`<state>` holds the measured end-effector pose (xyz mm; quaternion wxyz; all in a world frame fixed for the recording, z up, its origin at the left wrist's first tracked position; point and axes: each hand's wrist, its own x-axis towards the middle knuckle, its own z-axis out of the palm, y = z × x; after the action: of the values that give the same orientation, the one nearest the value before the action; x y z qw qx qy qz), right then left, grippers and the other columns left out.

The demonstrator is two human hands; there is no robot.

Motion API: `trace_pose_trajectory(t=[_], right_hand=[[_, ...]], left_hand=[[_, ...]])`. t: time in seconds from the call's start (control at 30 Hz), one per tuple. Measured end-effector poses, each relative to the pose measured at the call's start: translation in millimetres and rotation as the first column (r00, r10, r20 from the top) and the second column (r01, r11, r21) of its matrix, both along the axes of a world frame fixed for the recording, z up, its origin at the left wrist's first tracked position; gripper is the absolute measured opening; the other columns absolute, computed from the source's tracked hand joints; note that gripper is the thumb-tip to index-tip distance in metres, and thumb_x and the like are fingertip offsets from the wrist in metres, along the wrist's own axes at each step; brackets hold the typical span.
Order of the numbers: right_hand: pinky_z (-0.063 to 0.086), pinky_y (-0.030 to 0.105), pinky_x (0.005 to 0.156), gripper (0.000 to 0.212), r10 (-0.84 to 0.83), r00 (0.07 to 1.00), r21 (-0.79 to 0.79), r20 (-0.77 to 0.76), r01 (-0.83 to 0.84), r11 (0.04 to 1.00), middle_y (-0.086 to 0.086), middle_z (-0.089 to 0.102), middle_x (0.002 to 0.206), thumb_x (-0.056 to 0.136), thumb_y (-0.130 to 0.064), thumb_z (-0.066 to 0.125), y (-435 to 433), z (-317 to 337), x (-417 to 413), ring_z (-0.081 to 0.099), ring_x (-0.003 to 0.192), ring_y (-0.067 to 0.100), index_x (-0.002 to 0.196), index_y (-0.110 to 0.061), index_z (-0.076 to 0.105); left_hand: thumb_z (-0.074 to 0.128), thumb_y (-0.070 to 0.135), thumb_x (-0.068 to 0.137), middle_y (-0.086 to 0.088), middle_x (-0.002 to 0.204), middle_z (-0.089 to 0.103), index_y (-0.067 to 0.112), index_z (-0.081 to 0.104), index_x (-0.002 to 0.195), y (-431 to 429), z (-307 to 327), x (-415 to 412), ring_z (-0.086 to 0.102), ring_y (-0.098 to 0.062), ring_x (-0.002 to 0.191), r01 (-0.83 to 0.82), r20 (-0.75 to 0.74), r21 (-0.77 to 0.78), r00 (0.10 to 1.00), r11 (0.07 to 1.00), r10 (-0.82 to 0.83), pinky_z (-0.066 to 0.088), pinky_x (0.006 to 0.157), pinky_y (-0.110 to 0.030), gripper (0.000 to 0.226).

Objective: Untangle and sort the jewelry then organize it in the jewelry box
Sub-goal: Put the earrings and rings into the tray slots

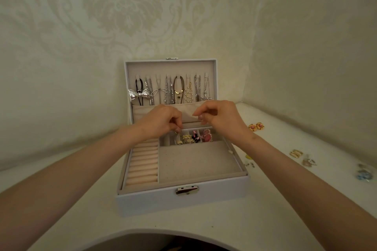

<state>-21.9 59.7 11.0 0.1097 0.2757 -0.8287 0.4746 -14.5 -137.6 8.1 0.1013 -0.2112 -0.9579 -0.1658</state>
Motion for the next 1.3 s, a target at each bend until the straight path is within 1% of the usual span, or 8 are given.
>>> trace_pose_trajectory(t=[0.13, 0.27, 0.47, 0.67, 0.83, 1.03, 1.23, 1.3], right_hand=[[0.045, 0.005, 0.068, 0.016, 0.027, 1.0, 0.135, 0.002, -0.027, 0.99, -0.017, 0.061, 0.073, 0.081, 0.002, 0.067, -8, -7, -4, 0.057, 0.068, -0.008, 0.088, -0.012, 0.074], [0.055, 0.024, 0.078, 0.022, 0.072, 0.991, 0.058, 0.112, -0.079, 0.995, 0.0, 0.066, 0.084, 0.077, 0.002, 0.072, -23, -10, -5, 0.064, 0.082, 0.012, 0.081, -0.017, 0.063], [0.054, 0.031, 0.081, 0.034, 0.084, 0.969, -0.029, 0.234, -0.08, 0.996, 0.003, 0.068, 0.081, 0.071, 0.005, 0.075, -36, -7, -15, 0.067, 0.084, 0.018, 0.078, -0.022, 0.057], [0.055, 0.031, 0.071, 0.035, 0.07, 0.988, 0.128, 0.136, -0.088, 0.988, 0.005, 0.065, 0.08, 0.076, 0.008, 0.068, -42, -13, -14, 0.064, 0.077, 0.02, 0.078, -0.023, 0.052], [0.055, 0.033, 0.077, 0.027, 0.103, 0.982, 0.197, 0.159, -0.134, 0.971, 0.011, 0.069, 0.09, 0.076, 0.001, 0.071, -37, -7, -13, 0.065, 0.083, 0.021, 0.089, -0.016, 0.054], [0.056, 0.032, 0.078, 0.025, 0.089, 0.989, 0.252, 0.122, -0.117, 0.961, 0.004, 0.067, 0.084, 0.073, -0.001, 0.074, -37, -8, -13, 0.065, 0.083, 0.018, 0.088, -0.013, 0.057], [0.054, 0.035, 0.081, 0.021, 0.087, 0.994, 0.291, 0.06, -0.101, 0.951, 0.011, 0.07, 0.091, 0.075, 0.003, 0.071, -39, -12, -13, 0.065, 0.086, 0.02, 0.093, -0.004, 0.063], [0.052, 0.029, 0.078, 0.02, 0.078, 0.996, 0.301, 0.044, -0.088, 0.95, 0.011, 0.07, 0.092, 0.075, 0.002, 0.071, -39, -13, -12, 0.063, 0.084, 0.018, 0.093, -0.004, 0.065]], left_hand=[[0.076, 0.016, 0.077, 0.013, 0.076, 0.067, 0.019, 0.07, 0.08, -1, 3, 0, 0.057, 0.009, 0.069, 0.005, -0.005, -0.002, 1.0, 1.0, -0.005, 0.043, 0.069, -0.01, 0.007], [0.076, 0.014, 0.076, 0.011, 0.076, 0.065, 0.021, 0.064, 0.08, -2, 8, 1, 0.059, 0.008, 0.068, 0.003, 0.013, 0.142, 1.0, 0.99, -0.005, 0.048, 0.069, -0.01, 0.015], [0.074, 0.004, 0.076, 0.002, 0.07, 0.066, 0.017, 0.061, 0.071, -8, 10, 6, 0.065, -0.009, 0.067, -0.046, 0.093, 0.35, 0.996, 0.936, 0.014, 0.054, 0.073, -0.026, 0.019], [0.076, 0.011, 0.075, 0.009, 0.072, 0.065, 0.021, 0.062, 0.069, -3, 3, 5, 0.059, 0.006, 0.066, -0.048, 0.065, 0.193, 0.997, 0.98, 0.036, 0.042, 0.065, -0.003, 0.019], [0.078, 0.01, 0.074, 0.002, 0.076, 0.067, 0.015, 0.064, 0.071, 0, 0, 1, 0.061, -0.009, 0.07, -0.067, 0.045, 0.167, 0.997, 0.984, 0.06, 0.044, 0.067, -0.01, 0.015], [0.079, 0.011, 0.071, 0.016, 0.065, 0.055, 0.02, 0.061, 0.068, 4, -2, 1, 0.049, 0.007, 0.061, -0.074, 0.03, 0.085, 0.997, 0.994, 0.071, 0.035, 0.057, -0.003, 0.02], [0.078, 0.011, 0.073, 0.013, 0.065, 0.055, 0.02, 0.063, 0.068, 1, -2, 2, 0.048, 0.007, 0.06, -0.04, 0.024, 0.0, 0.999, 0.999, 0.039, 0.033, 0.057, -0.006, 0.019], [0.076, 0.011, 0.075, 0.013, 0.065, 0.054, 0.024, 0.058, 0.067, -2, -1, 3, 0.048, 0.003, 0.061, -0.029, 0.026, -0.039, 0.999, 0.999, 0.03, 0.037, 0.059, -0.013, 0.024]])
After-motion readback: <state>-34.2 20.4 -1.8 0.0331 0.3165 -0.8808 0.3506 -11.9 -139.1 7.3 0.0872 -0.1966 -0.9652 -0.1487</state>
